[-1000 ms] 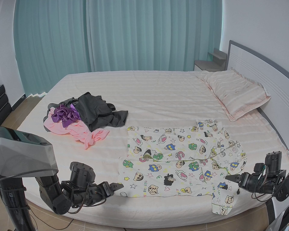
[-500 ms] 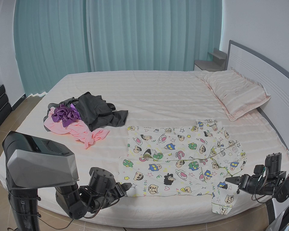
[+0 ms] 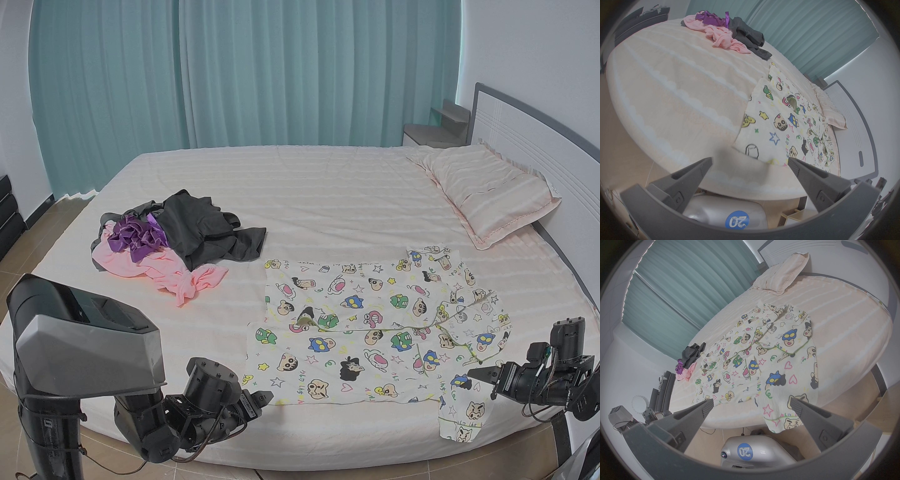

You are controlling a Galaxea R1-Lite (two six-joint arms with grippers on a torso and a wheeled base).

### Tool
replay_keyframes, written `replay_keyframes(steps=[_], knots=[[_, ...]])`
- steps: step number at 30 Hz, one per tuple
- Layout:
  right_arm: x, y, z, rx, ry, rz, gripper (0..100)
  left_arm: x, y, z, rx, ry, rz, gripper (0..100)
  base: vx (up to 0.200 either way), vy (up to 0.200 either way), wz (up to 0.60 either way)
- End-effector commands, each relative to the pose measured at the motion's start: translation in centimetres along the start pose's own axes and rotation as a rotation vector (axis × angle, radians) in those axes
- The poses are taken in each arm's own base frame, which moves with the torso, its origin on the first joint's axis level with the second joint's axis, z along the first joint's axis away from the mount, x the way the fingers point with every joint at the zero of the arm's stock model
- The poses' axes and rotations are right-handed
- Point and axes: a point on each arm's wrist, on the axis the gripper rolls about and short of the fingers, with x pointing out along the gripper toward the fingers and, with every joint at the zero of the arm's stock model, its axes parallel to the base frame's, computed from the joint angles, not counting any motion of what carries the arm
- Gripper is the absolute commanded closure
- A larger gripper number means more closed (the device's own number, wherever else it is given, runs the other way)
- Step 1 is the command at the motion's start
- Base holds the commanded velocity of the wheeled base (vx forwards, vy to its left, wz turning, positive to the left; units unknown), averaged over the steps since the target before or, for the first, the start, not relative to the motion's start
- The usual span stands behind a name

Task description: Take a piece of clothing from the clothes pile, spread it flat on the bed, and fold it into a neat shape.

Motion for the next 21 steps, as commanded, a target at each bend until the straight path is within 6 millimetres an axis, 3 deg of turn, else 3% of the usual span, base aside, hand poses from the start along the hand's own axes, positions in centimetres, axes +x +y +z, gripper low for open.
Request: replay_keyframes(steps=[1, 13, 21], knots=[[0.0, 0.0, 0.0, -0.001, 0.0, 0.0, 0, -0.2, 0.0, -0.1, 0.0, 0.002, 0.001, 0, -0.2, 0.0, 0.0], [-0.1, 0.1, 0.1, -0.003, -0.006, 0.004, 0, 0.0, -0.7, 0.2, -0.056, -0.032, -0.053, 0, 0.0, 0.0, 0.0], [-0.1, 0.1, 0.0, -0.003, -0.003, 0.003, 0, -0.1, -1.3, -0.1, -0.046, -0.029, -0.073, 0, 0.0, -0.2, 0.0]])
